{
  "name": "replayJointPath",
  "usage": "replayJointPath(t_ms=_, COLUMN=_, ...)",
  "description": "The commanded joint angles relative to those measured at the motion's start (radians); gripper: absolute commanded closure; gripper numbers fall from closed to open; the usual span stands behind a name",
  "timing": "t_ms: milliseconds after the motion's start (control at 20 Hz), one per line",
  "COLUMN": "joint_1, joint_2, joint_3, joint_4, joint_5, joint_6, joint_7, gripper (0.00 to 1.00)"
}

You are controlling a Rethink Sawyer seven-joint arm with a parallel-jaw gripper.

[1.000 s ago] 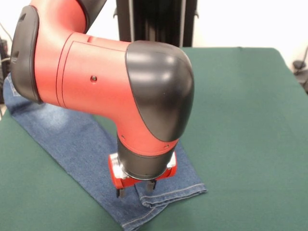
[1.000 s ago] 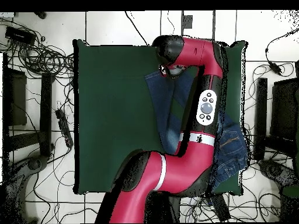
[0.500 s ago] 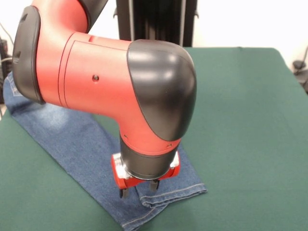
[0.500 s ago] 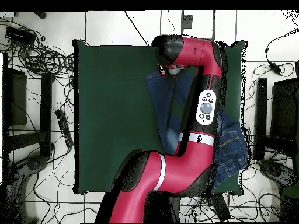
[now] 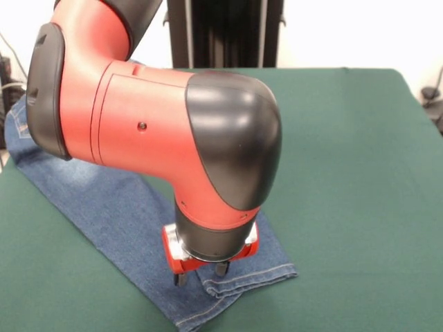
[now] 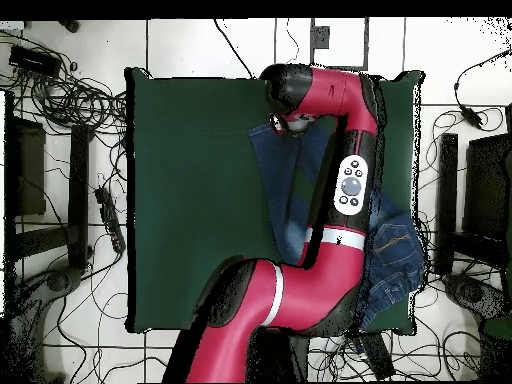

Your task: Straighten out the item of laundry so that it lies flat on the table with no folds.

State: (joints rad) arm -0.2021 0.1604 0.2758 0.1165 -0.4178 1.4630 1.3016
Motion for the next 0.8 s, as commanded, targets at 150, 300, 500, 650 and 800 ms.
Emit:
replayJointPath(t_ms=150, joint_1=0.008, joint_2=0.069, joint_3=0.174, joint_4=0.078, joint_5=-0.036, joint_6=-0.017, joint_7=-0.033, gripper=0.0)
replayJointPath(t_ms=300, joint_1=0.0, joint_2=0.079, joint_3=0.208, joint_4=0.068, joint_5=-0.058, joint_6=-0.025, joint_7=-0.047, gripper=0.0)
replayJointPath(t_ms=500, joint_1=-0.005, joint_2=0.078, joint_3=0.228, joint_4=0.067, joint_5=-0.076, joint_6=-0.04, joint_7=-0.05, gripper=0.0)
replayJointPath(t_ms=650, joint_1=-0.007, joint_2=0.077, joint_3=0.232, joint_4=0.07, joint_5=-0.084, joint_6=-0.046, joint_7=-0.048, gripper=0.0)
replayJointPath(t_ms=800, joint_1=-0.009, joint_2=0.076, joint_3=0.237, joint_4=0.073, joint_5=-0.09, joint_6=-0.05, joint_7=-0.045, gripper=0.0)
